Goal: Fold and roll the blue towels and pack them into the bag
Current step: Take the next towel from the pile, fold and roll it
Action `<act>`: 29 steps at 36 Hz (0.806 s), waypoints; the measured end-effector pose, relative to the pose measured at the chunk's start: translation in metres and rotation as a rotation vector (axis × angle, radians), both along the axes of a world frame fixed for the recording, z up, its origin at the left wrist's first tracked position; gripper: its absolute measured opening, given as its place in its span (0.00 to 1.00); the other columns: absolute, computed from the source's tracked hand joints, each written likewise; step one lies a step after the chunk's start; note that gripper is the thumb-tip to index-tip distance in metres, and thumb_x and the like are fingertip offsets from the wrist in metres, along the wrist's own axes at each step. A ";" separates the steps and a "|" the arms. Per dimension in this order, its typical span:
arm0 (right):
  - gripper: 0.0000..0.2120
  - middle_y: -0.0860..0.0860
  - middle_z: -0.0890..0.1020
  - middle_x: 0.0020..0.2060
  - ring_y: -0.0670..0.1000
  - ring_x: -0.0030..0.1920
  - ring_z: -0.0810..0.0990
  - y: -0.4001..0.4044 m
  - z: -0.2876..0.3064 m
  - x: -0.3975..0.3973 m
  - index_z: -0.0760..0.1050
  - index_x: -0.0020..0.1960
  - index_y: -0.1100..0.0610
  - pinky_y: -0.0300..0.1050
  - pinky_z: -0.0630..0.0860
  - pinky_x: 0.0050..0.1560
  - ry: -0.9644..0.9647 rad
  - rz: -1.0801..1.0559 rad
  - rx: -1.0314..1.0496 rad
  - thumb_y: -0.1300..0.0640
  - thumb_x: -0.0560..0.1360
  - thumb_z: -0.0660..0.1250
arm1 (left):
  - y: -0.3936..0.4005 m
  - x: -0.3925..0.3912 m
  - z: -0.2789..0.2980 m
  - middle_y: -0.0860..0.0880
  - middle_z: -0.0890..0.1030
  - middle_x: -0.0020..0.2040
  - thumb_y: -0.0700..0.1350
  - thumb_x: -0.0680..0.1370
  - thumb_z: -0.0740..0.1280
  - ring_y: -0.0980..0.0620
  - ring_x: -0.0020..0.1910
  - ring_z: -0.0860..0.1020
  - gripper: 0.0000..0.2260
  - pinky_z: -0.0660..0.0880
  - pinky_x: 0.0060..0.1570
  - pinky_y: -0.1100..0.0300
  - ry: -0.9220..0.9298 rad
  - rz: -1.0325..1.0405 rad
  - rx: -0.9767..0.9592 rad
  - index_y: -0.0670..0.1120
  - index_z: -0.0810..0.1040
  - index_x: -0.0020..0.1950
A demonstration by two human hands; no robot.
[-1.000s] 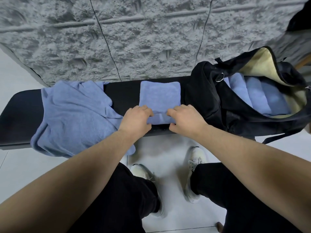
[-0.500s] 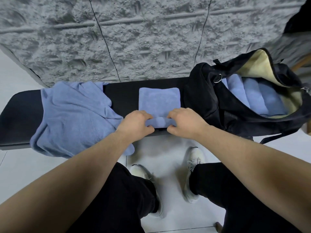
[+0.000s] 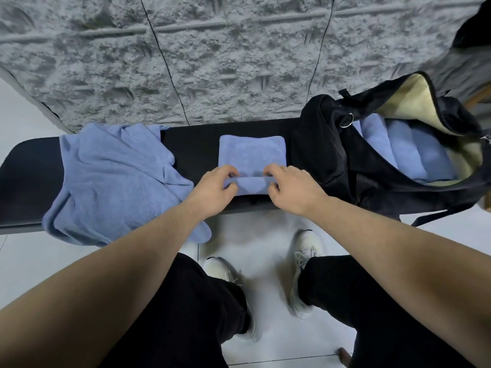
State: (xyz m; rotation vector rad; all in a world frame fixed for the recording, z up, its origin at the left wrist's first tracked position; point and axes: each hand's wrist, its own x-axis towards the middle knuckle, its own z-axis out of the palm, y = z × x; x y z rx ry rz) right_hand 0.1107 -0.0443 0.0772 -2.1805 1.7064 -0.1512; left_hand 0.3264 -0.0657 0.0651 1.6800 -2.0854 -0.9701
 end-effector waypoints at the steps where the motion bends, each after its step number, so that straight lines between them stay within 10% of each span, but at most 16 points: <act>1: 0.14 0.50 0.78 0.55 0.54 0.50 0.72 0.000 0.000 0.000 0.66 0.63 0.51 0.53 0.68 0.55 -0.021 -0.005 -0.013 0.56 0.77 0.55 | 0.001 0.000 0.001 0.52 0.75 0.48 0.42 0.78 0.60 0.50 0.48 0.73 0.10 0.71 0.44 0.57 0.027 0.004 -0.004 0.50 0.72 0.59; 9: 0.09 0.48 0.76 0.54 0.55 0.52 0.73 -0.005 -0.006 -0.003 0.71 0.56 0.51 0.51 0.69 0.53 -0.064 -0.046 -0.078 0.57 0.78 0.57 | 0.001 0.001 -0.002 0.52 0.72 0.52 0.42 0.78 0.66 0.49 0.52 0.71 0.03 0.68 0.53 0.56 -0.053 0.004 -0.273 0.45 0.79 0.51; 19: 0.12 0.45 0.77 0.52 0.52 0.52 0.72 -0.007 -0.004 -0.002 0.74 0.61 0.46 0.49 0.63 0.53 0.017 -0.011 -0.268 0.56 0.79 0.59 | -0.002 -0.005 0.010 0.56 0.75 0.43 0.39 0.76 0.67 0.52 0.43 0.69 0.04 0.66 0.43 0.61 -0.174 -0.021 -0.436 0.47 0.81 0.45; 29: 0.07 0.44 0.81 0.42 0.52 0.42 0.75 -0.004 -0.001 0.000 0.82 0.44 0.51 0.45 0.61 0.42 0.119 0.071 -0.388 0.57 0.68 0.67 | -0.002 -0.003 0.012 0.52 0.81 0.41 0.40 0.77 0.66 0.49 0.42 0.74 0.06 0.68 0.41 0.60 -0.191 0.024 -0.408 0.46 0.83 0.42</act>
